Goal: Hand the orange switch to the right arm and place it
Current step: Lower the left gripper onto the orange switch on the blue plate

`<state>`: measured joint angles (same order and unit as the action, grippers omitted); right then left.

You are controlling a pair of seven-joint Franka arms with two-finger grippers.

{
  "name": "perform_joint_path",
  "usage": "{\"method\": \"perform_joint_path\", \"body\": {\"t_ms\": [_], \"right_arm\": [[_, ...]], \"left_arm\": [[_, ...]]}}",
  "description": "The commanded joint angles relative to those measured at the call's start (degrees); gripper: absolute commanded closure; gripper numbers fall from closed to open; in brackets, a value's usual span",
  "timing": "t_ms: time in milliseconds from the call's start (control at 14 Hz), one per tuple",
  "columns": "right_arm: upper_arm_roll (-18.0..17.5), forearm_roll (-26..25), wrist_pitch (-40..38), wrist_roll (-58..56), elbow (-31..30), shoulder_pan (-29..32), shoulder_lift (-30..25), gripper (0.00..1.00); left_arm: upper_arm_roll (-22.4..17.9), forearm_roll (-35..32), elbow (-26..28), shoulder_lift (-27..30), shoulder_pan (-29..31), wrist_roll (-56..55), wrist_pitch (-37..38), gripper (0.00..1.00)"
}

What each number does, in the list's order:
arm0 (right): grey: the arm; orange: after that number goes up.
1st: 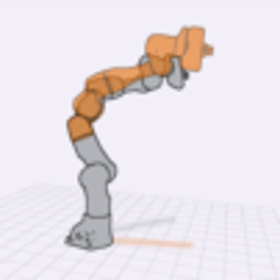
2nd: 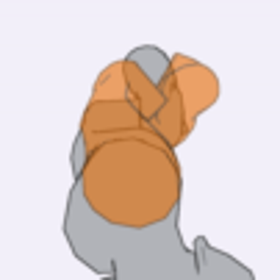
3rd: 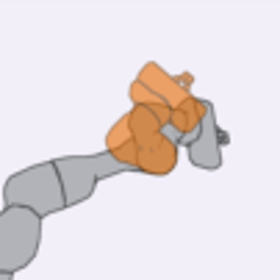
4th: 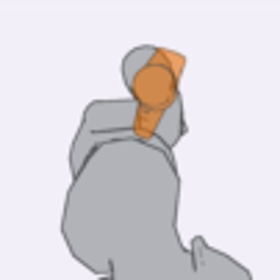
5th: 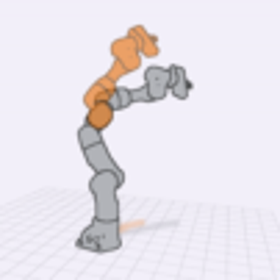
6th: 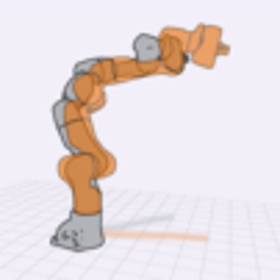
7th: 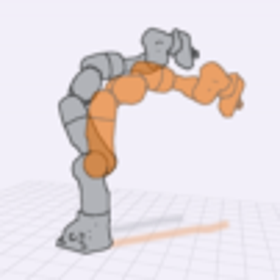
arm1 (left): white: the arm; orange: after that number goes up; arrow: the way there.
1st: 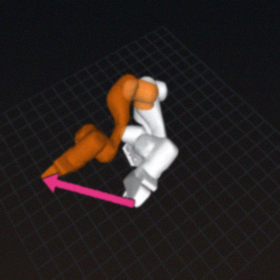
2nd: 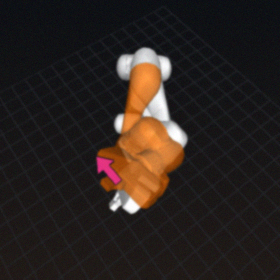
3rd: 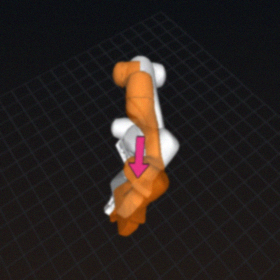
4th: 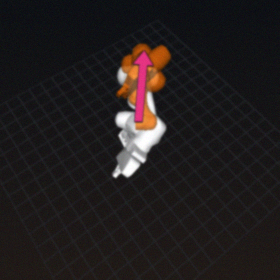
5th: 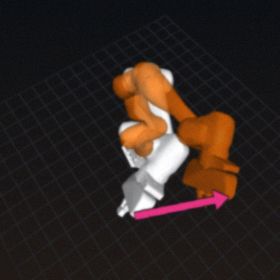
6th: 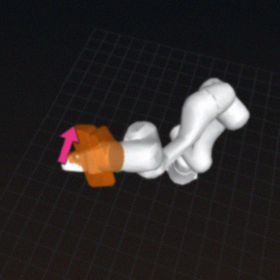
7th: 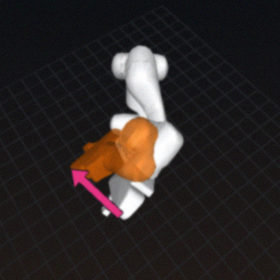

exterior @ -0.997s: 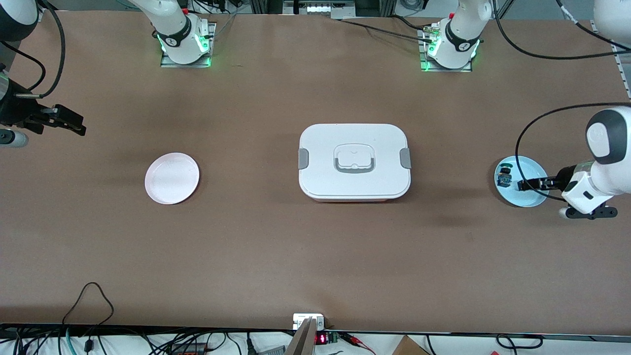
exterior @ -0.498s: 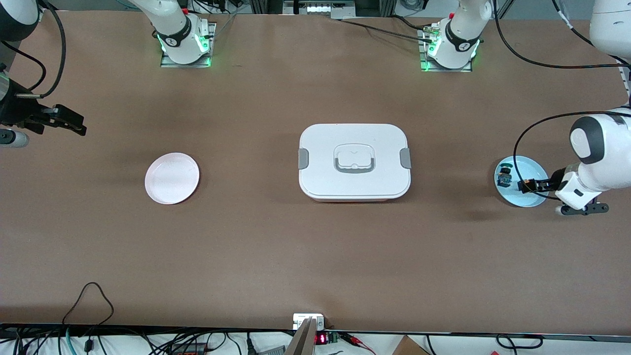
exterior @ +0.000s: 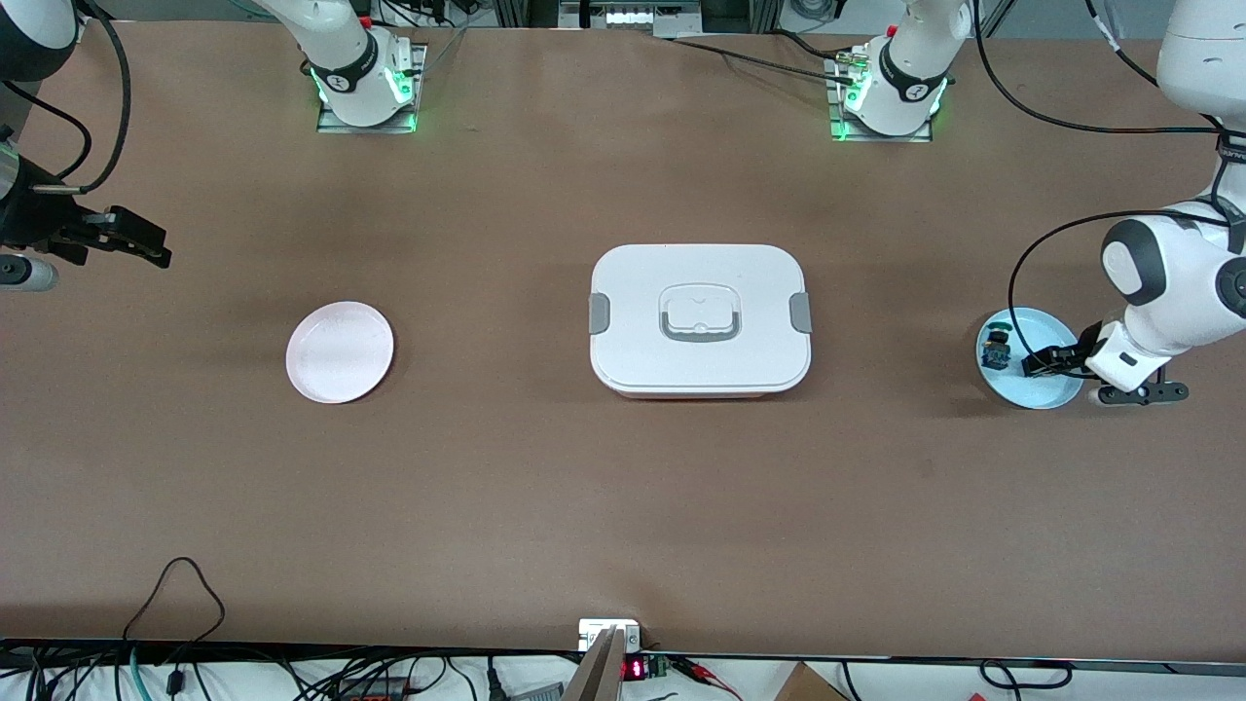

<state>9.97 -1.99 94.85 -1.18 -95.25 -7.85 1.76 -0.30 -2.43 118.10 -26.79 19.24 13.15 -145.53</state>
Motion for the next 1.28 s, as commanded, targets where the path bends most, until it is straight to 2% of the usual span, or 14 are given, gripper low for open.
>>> {"method": "perform_joint_path", "body": {"t_ms": [0,641,712,783,997,1211], "right_arm": [[-0.12,0.76,-0.63,0.30,0.06,-0.41,-0.70,0.00],[-0.82,0.94,0.33,0.39,0.33,-0.50,-0.61,0.00],[-1.35,0.94,0.51,0.39,0.41,-0.50,-0.53,0.00],[-1.53,0.85,0.25,0.30,0.41,-0.50,-0.61,0.00],[-1.44,0.94,-0.19,0.39,0.41,-0.32,-0.52,0.00],[-1.53,0.85,0.25,0.39,0.50,-0.41,-0.52,0.00]], "left_arm": [[0.48,-1.17,2.05,1.22,0.62,1.18,-1.60,0.04],[0.48,-1.17,2.05,-1.86,1.59,1.44,-3.62,0.06],[0.48,-1.17,2.05,-2.04,1.59,1.44,-3.63,0.10],[0.48,-1.17,1.96,-2.21,1.50,1.53,-3.63,0.25],[0.48,-1.17,1.87,-2.57,1.50,2.14,-3.28,0.52],[0.91,-1.17,1.26,-0.47,1.24,3.98,-2.31,0.62]]}}
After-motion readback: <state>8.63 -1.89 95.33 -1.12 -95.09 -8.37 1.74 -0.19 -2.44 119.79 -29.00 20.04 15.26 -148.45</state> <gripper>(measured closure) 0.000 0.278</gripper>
